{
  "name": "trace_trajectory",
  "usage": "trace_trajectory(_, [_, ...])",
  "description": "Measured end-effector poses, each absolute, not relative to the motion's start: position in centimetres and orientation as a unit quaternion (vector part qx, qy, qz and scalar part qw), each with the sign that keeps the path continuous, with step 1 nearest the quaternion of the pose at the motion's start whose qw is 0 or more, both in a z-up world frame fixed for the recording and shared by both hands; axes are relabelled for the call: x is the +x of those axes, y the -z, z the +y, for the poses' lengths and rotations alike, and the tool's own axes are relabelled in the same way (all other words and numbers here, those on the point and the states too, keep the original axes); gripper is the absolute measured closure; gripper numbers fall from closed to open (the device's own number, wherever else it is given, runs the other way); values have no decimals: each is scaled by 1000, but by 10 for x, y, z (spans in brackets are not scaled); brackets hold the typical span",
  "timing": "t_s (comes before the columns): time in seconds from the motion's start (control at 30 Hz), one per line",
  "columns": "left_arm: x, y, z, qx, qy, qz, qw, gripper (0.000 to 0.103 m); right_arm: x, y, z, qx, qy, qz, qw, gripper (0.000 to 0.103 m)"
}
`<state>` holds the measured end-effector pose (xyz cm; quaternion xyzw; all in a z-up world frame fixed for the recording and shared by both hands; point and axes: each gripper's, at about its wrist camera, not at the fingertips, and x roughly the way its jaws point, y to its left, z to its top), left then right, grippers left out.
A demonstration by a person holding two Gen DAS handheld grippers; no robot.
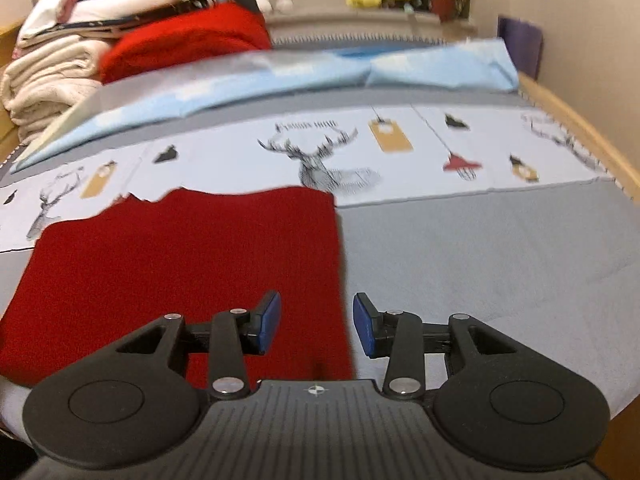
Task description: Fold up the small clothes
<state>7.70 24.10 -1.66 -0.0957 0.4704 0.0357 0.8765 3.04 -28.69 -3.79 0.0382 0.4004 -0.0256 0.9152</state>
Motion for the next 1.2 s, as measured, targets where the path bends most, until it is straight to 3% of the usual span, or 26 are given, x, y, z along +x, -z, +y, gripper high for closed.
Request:
trace_trajectory(0.1, [62,7,250,-85,-44,465,880,69,14,43,-256,37,12,383,923,62])
trace_trajectory(0.17, [58,5,259,-80,-49,459,884,69,5,47,-236,42,-3,387,921,73])
trace_trajectory(0.23, [68,12,263,-82,-55,452,886,69,1,50,-210,45,-23,383,922,92])
trace_trajectory(0.53, [52,-2,315,-122,-80,424,894,69,-9,57,-68,14,-134,367,920,93])
trace_trajectory(0.6, [48,-5,324,-122,-84,417,897,69,-6,63,-35,-2,-162,374,913,88])
trace_trajectory(0.7, [45,-6,338,-121,-92,415,897,69,-5,73,11,-34,-202,387,899,62])
trace_trajectory(1.07, [45,-2,367,-139,-106,417,892,69,-21,126,130,-257,-287,370,845,47])
trace_trajectory(1.2, [46,-2,367,-139,-106,416,892,69,-23,148,148,-353,-274,350,823,47])
